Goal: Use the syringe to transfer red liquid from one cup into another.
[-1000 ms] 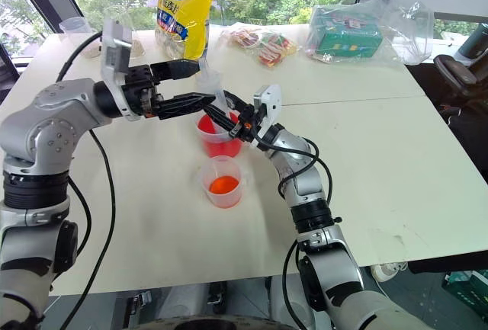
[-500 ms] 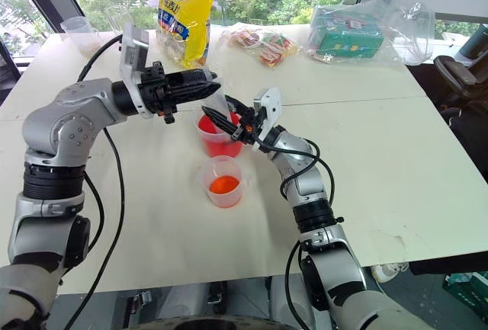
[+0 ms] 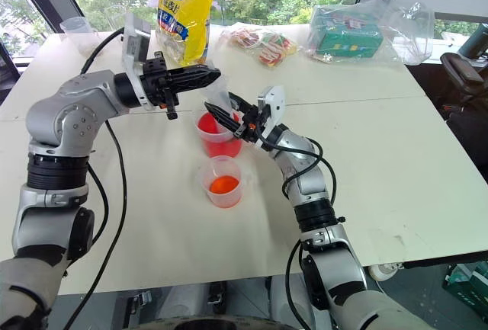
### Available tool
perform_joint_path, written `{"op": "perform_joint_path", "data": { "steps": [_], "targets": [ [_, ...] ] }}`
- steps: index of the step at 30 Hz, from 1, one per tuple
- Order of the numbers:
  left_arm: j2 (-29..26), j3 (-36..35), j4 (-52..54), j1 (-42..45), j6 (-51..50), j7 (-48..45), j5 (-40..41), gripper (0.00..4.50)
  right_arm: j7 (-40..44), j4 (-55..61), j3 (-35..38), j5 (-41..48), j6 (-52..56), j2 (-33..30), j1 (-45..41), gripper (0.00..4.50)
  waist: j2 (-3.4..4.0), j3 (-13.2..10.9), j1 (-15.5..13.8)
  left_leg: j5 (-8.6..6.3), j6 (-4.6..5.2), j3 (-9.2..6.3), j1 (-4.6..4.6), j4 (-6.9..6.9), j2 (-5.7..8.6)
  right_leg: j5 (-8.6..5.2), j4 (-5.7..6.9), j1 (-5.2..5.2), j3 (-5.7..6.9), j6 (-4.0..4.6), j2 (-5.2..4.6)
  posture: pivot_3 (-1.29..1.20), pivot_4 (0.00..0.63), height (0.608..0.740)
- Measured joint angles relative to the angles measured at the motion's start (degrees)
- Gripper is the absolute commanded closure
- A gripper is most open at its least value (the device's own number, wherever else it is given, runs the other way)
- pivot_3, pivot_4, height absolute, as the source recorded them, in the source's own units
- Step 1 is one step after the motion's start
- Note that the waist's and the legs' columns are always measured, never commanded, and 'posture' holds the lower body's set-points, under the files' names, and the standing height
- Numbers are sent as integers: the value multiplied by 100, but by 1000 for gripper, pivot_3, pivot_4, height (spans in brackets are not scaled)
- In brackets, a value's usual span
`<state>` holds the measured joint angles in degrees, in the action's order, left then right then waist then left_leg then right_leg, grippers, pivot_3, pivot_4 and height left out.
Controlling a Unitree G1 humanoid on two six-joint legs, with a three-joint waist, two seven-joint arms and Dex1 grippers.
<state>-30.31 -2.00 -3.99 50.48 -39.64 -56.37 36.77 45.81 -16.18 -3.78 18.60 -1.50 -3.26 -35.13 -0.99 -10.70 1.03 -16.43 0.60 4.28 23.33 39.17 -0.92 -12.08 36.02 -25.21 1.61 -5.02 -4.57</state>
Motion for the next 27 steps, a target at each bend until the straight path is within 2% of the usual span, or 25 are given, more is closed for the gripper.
{"op": "perform_joint_path", "data": {
  "steps": [27],
  "targets": [
    [-27,-5,-251,365,49,10,-1,4467,-21,-1,27,75,117,-16,-67,3094,0,0,0,0,0,0,0,0,0,0,0,0,0,0,0,0,150,740]
  ]
}}
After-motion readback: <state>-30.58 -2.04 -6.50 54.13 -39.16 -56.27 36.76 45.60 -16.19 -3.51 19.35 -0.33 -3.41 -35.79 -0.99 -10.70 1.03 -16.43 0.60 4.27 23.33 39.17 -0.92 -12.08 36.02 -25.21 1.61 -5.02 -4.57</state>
